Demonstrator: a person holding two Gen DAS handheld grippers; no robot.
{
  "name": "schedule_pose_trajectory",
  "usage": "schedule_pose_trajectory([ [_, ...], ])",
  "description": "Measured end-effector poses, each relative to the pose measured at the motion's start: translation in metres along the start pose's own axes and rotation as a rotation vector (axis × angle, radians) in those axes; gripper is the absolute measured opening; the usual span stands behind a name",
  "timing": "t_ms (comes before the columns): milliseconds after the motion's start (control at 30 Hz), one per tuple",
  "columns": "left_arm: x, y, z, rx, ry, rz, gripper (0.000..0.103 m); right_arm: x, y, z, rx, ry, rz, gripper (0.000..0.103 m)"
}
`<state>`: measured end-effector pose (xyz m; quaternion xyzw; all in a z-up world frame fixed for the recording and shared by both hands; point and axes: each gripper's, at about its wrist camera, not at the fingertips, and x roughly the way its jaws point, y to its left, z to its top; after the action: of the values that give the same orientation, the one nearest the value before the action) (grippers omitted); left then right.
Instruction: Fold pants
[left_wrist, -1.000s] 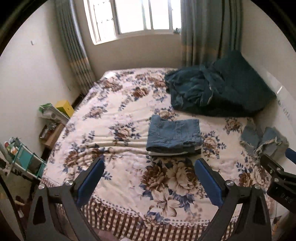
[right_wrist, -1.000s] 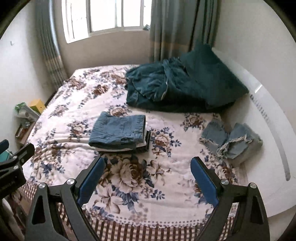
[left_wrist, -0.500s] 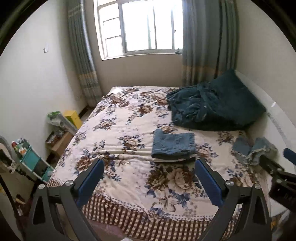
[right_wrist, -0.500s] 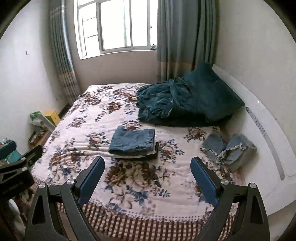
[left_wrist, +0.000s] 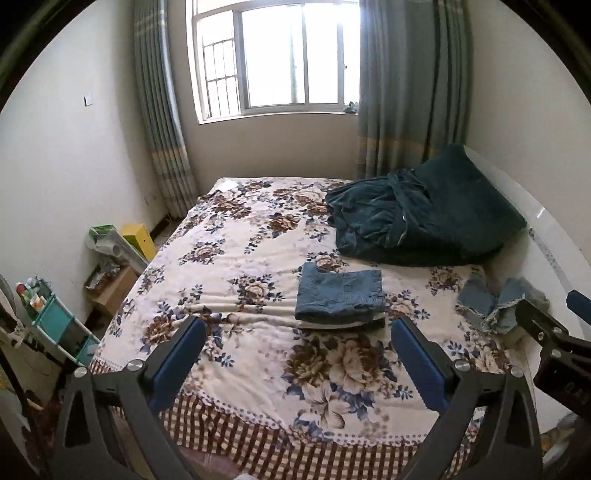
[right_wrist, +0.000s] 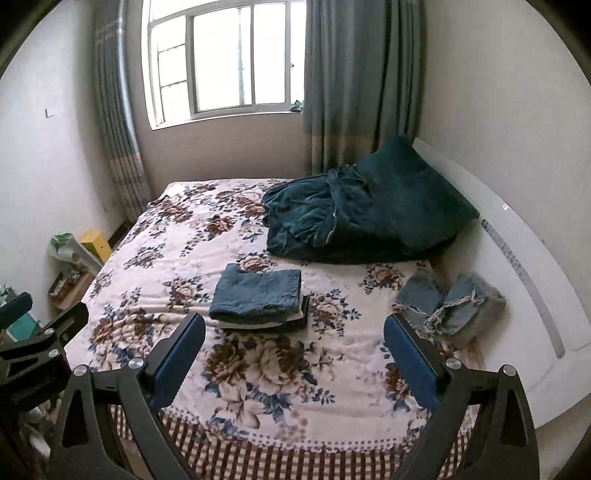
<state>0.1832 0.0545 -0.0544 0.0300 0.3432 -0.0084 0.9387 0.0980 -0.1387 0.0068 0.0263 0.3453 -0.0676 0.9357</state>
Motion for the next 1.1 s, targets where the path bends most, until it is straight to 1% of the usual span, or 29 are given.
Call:
schedule_pose_trajectory([
  [167, 0.017, -0.006, 0.006, 0.011, 0.017, 0.023, 0.103, 0.025, -0.001, 0.007, 0.008, 0.000, -0.026, 0.099],
  [200, 0.020, -0.007, 0.007, 0.012, 0.023, 0.018, 0.103, 0.030, -0.002, 0.008, 0.015, 0.001, -0.028, 0.099],
  [400, 0.034, -0.012, 0.010, 0.021, 0.021, 0.031, 0.103, 0.056, -0.003, 0.008, 0.018, 0.027, -0.043, 0.099],
  [567, 0.045, -0.012, 0.013, 0.008, 0.030, 0.043, 0.103, 0.074, -0.004, 0.006, 0.020, 0.048, -0.051, 0.099],
  [1100, 0.047, -0.010, 0.014, 0.008, 0.026, 0.055, 0.103, 0.085, -0.003, 0.004, 0.012, 0.049, -0.040, 0.100],
])
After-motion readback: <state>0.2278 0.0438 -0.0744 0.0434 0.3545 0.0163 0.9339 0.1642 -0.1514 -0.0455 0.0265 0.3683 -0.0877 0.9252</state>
